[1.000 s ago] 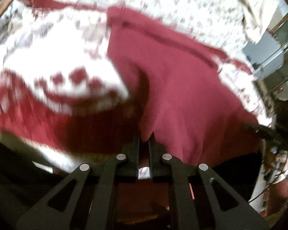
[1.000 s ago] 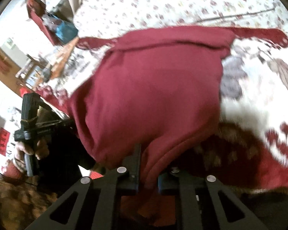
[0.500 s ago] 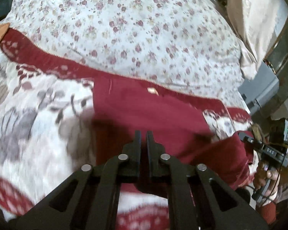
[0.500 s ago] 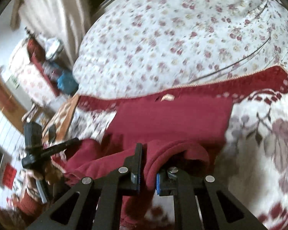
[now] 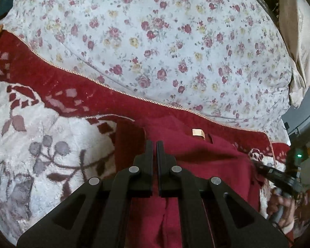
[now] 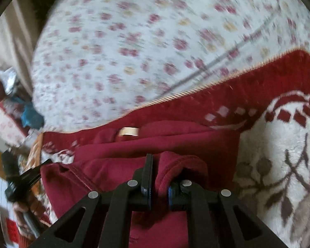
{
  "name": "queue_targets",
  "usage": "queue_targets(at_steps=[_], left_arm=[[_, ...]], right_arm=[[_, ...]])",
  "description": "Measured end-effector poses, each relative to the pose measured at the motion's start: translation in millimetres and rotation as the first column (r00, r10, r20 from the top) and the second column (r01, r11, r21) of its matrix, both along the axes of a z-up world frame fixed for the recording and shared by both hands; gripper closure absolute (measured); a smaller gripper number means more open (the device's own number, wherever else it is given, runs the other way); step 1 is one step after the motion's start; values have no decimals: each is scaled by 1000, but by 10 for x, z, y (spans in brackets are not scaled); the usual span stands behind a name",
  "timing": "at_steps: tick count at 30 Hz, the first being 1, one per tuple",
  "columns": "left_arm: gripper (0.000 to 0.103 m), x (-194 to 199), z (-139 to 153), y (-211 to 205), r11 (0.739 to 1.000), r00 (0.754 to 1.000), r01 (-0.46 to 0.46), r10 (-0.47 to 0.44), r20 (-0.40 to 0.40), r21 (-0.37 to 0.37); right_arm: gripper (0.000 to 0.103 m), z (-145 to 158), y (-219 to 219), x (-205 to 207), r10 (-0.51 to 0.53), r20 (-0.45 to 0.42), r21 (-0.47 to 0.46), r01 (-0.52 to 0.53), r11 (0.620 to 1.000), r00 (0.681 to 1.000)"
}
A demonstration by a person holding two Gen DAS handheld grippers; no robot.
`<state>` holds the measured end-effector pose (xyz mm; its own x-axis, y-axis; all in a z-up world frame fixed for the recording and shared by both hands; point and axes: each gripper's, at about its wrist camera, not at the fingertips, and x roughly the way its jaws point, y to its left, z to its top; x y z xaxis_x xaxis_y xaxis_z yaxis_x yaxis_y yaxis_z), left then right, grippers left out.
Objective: Fold small clothes
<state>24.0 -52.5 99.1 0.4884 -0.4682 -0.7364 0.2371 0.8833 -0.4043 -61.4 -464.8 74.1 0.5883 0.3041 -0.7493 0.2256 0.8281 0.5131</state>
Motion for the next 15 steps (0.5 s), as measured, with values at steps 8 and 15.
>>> queue_targets(at_steps=[8,15], left_arm=[[43,-130,-105,-285,988,987,153,-153,-39,1],[52,-207,-464,-650,969,968,223,-208,-141,102]], right_arm=[[92,-127,-8,-20,10,-9,20,-10,1000,1000],[83,-110,-13,-44,19,-6,53,-18,998,1000]])
